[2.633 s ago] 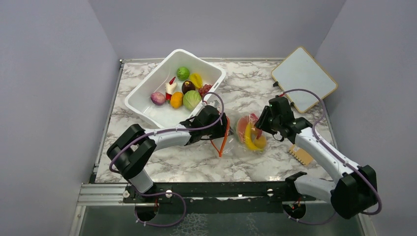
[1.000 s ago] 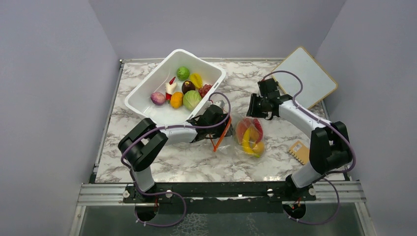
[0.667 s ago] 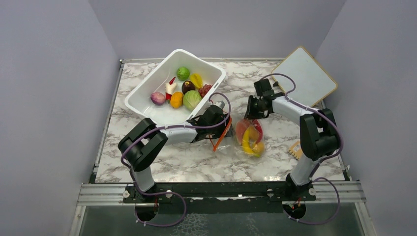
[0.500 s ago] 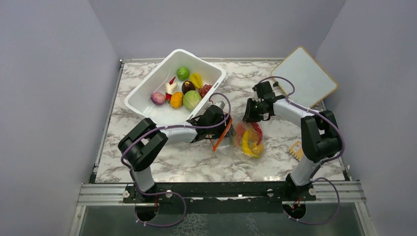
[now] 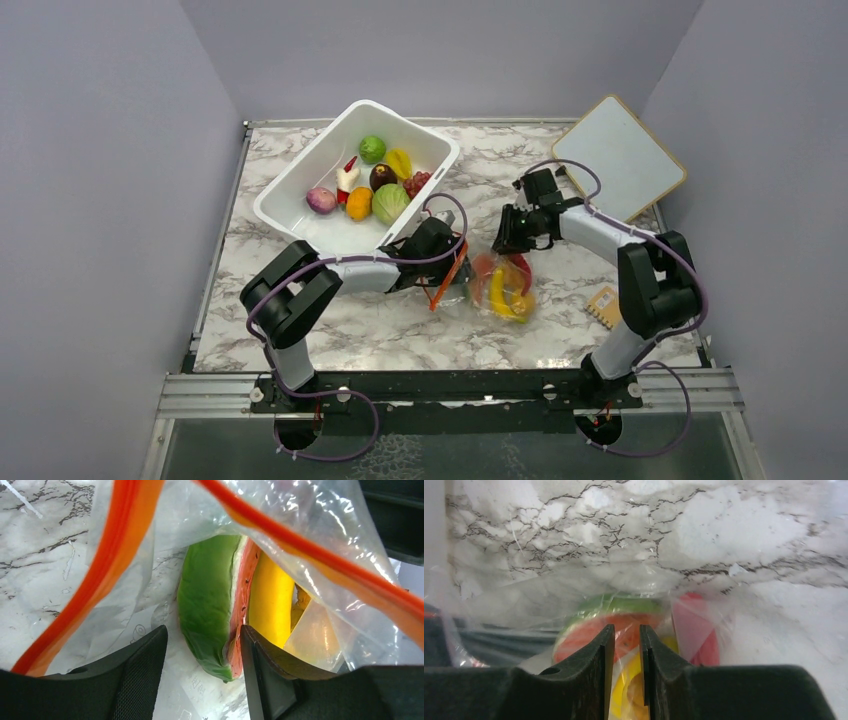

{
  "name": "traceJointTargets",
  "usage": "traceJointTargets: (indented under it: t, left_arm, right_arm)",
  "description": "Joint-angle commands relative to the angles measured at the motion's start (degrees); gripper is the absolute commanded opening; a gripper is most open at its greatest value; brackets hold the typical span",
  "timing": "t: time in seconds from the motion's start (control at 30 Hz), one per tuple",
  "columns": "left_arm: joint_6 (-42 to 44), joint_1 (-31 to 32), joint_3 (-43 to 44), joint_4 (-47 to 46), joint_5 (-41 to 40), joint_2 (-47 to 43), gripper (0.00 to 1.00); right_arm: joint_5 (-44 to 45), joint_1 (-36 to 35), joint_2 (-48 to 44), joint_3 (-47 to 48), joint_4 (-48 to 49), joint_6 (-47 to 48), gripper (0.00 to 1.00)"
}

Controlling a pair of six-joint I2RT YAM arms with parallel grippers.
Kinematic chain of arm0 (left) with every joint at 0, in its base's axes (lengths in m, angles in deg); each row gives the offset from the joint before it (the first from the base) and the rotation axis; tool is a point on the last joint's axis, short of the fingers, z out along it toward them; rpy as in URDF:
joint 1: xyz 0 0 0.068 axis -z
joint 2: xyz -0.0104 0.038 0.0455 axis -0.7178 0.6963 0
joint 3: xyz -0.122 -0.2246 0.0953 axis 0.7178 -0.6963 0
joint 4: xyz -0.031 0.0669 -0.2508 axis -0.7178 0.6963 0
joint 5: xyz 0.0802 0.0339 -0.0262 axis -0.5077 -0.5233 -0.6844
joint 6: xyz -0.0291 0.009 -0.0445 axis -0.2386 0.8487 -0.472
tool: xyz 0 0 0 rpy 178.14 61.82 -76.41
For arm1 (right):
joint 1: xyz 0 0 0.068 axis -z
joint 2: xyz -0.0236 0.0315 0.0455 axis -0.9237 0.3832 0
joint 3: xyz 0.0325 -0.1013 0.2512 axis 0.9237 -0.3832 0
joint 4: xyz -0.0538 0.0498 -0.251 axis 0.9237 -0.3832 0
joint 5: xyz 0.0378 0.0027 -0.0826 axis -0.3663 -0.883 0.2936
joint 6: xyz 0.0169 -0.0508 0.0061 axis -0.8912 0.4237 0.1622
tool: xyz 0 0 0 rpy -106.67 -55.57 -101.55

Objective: Open the zip-top bag and remove the fake food
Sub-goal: Pick up the fake fruit from the zipper food storage bag.

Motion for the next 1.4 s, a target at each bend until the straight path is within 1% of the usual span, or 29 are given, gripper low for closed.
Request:
traceJointTargets:
  t: [0.0,0.1,0.2,0.37,0.5,0.67,0.73,0.9,1.03,1.2,1.3,1.37]
  left_arm:
    - [-0.2,0.3,-0.7,1.0,-0.7,0.0,0.56]
    - [-0.2,0.3,-0.9,1.3,-0.9,-0.5,0.54]
    - [-0.1,0.3,-0.9,1.4,-0.9,-1.0,0.53]
    - [0.1,0.3,-0.6,1.4,-0.7,-1.1,0.53]
    - [-0.1,0.3,-0.7,1.3,-0.5,-1.3,0.54]
    - [-0.3,0.4,-0.8,0.9,0.1,-1.1,0.55]
    - [-0.4,0.4,-0.9,0.7,0.3,-0.9,0.55]
    - [-0.4,0.5,-0.6,0.6,0.8,-0.1,0.57]
    - [0.1,0.7,0.0,0.6,1.5,0.5,0.57]
    - [0.4,1.1,0.3,0.5,2.6,1.4,0.56]
    - [0.2,1.4,0.2,0.5,2.3,1.5,0.51]
    - [0.1,1.5,0.1,0.8,1.6,1.0,0.44]
  right_arm:
    - [8.6,-0.2,-10.9,-1.2,0.2,-2.1,0.25]
    - [11.4,-0.2,-19.1,-3.3,1.9,-1.2,0.28]
    - [8.8,-0.2,-24.2,-5.3,1.7,-0.4,0.31]
    - [0.3,-0.2,-26.8,-9.4,0.4,-1.7,0.34]
    - [-8.5,-0.2,-27.8,-15.6,4.5,-5.0,0.36]
    - [-15.0,-0.2,-28.1,-21.5,10.9,-7.9,0.38]
    - [-13.4,-0.2,-26.5,-21.1,9.4,-8.0,0.38]
    - [-3.8,-0.2,-22.9,-19.3,4.6,-8.4,0.37]
    - [0.2,-0.2,-20.1,-19.6,2.5,-8.4,0.35]
    - [0.1,-0.2,-19.1,-22.1,4.2,-8.9,0.34]
    - [0.0,-0.2,-19.3,-22.9,4.7,-9.3,0.34]
    - [0.2,-0.2,-19.7,-23.1,4.7,-9.4,0.34]
